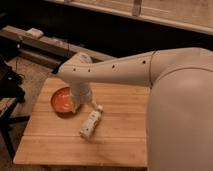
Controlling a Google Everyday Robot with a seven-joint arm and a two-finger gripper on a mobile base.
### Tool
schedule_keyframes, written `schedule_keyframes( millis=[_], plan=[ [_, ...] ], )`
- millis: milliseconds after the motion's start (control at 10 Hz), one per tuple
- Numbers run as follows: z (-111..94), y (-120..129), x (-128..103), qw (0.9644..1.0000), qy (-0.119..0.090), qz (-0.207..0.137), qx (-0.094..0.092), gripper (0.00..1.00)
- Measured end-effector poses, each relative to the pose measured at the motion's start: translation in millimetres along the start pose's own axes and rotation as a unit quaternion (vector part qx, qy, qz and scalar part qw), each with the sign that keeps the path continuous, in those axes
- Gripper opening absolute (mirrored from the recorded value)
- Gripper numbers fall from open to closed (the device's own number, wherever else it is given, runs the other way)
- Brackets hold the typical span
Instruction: Place the bottle in the ceramic bowl
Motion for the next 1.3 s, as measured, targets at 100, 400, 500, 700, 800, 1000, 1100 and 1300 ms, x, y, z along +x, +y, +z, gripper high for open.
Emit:
schedule_keyframes(
  millis=[100, 400, 500, 700, 800, 1000, 1100, 1300],
  plan=[
    [0, 0, 0, 1.0, 0.0, 0.0, 0.0, 0.65],
    [8, -6, -1, 0.9996, 0.011, 0.026, -0.01, 0.65],
    [16, -10, -2, 0.9988, 0.016, 0.045, -0.014, 0.65],
    [44, -9, -2, 0.9965, 0.028, 0.076, -0.022, 0.65],
    [57, -8, -4, 0.9956, 0.032, 0.085, -0.024, 0.65],
    [79, -2, -7, 0.9949, 0.042, 0.089, -0.022, 0.65],
    [85, -1, -9, 0.9945, 0.046, 0.091, -0.022, 0.65],
    [105, -5, -14, 0.9939, 0.059, 0.091, -0.017, 0.65]
  ],
)
